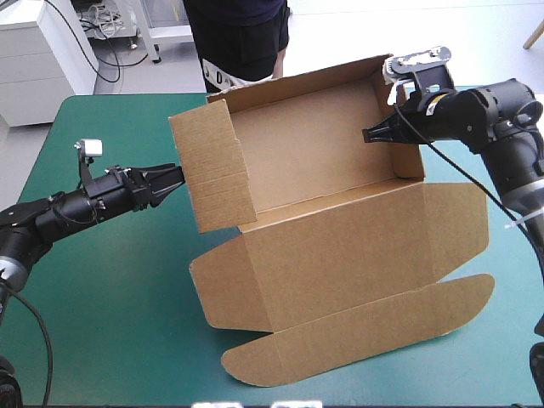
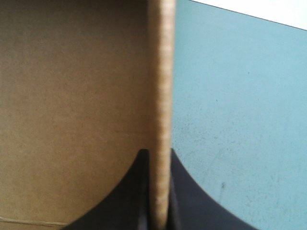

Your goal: Fold the box

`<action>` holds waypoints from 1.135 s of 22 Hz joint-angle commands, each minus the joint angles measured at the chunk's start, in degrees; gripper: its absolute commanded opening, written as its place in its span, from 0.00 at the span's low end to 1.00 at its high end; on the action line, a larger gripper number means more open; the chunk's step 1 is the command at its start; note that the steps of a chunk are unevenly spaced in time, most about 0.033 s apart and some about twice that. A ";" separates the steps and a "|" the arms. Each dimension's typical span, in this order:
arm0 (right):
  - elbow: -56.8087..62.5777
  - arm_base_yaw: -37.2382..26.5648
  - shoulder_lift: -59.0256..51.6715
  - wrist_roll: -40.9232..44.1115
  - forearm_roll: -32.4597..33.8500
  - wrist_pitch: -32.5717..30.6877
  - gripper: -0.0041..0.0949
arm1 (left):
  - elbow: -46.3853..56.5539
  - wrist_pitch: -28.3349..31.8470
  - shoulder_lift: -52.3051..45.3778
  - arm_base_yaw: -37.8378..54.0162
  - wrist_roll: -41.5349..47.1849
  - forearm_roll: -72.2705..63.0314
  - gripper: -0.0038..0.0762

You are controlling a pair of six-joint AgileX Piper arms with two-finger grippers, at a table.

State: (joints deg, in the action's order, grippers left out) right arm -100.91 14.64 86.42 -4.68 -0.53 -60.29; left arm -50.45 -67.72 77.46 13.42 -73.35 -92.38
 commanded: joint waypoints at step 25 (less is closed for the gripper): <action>-1.41 4.67 -0.95 6.81 6.10 9.56 0.03 | -19.08 18.75 -2.16 -22.74 21.23 15.81 0.72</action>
State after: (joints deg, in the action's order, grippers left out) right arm -100.61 19.18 87.74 1.04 6.86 -55.93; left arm -64.02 -53.18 77.11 -6.03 -60.32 -79.71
